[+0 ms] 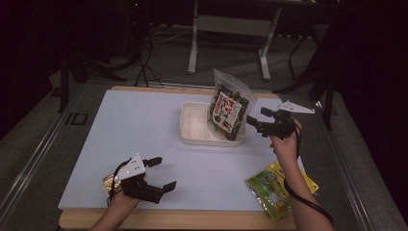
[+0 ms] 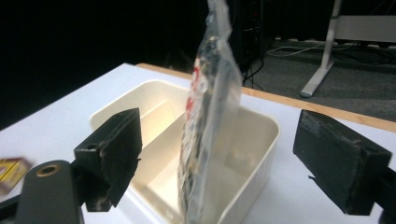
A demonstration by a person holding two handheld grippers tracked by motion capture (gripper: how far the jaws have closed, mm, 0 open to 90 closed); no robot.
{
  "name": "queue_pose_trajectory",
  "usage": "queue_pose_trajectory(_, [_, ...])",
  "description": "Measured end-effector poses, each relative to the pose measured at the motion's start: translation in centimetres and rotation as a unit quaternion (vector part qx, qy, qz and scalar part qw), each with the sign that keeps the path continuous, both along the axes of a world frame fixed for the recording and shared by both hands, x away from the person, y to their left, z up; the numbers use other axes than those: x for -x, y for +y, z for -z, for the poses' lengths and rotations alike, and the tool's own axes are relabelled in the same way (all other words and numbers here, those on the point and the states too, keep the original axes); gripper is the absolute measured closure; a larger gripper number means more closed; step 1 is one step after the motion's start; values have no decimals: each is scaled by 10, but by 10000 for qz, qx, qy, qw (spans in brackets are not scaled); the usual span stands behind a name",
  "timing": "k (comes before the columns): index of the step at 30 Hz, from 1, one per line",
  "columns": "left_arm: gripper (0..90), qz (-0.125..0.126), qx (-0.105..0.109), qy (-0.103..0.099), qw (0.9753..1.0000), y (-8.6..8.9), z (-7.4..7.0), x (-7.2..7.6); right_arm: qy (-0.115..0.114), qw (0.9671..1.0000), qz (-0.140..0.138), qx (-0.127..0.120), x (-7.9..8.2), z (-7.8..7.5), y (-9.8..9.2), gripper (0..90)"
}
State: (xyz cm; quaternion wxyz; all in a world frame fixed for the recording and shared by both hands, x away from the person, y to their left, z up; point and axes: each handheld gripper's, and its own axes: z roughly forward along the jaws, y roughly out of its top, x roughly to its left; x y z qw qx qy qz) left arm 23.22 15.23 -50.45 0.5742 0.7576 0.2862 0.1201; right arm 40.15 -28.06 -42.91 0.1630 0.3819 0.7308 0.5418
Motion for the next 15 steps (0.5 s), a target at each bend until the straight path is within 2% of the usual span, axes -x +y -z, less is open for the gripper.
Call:
queue_pose_trajectory(2, [38, 59, -127, -50, 9999, -3, 0, 1, -75, 9999, -58, 38, 8, -4, -2, 138])
queue_pose_trajectory(4, [38, 116, -152, -184, 9996, -6, 0, 3, -131, 9998, -81, 116, 16, -7, -4, 140])
queue_pose_trajectory(5, [40, 149, -187, -175, 9996, -8, 0, 3, -202, 9997, -108, 131, 20, -9, -5, 141])
queue_pose_trajectory(8, [47, 219, -117, -159, 9996, -10, -1, 4, -375, 9991, -98, 152, 32, -13, -9, 147])
queue_pose_trajectory(9, [52, 226, -96, -135, 9996, -10, -1, 4, -385, 9991, -131, 125, 36, -14, -11, 148])
queue_pose_trajectory(12, [53, 229, -18, -42, 9997, -10, -1, 4, -428, 9985, -128, 312, 48, -17, -14, 178])
queue_pose_trajectory(14, [52, 134, -52, 10, 9999, -10, -3, 5, -432, 9983, -140, 377, 55, -17, -17, 181])
queue_pose_trajectory(15, [52, 140, -1, 7, 9999, -9, -3, 5, -390, 9983, -179, 395, 58, -17, -18, 181])
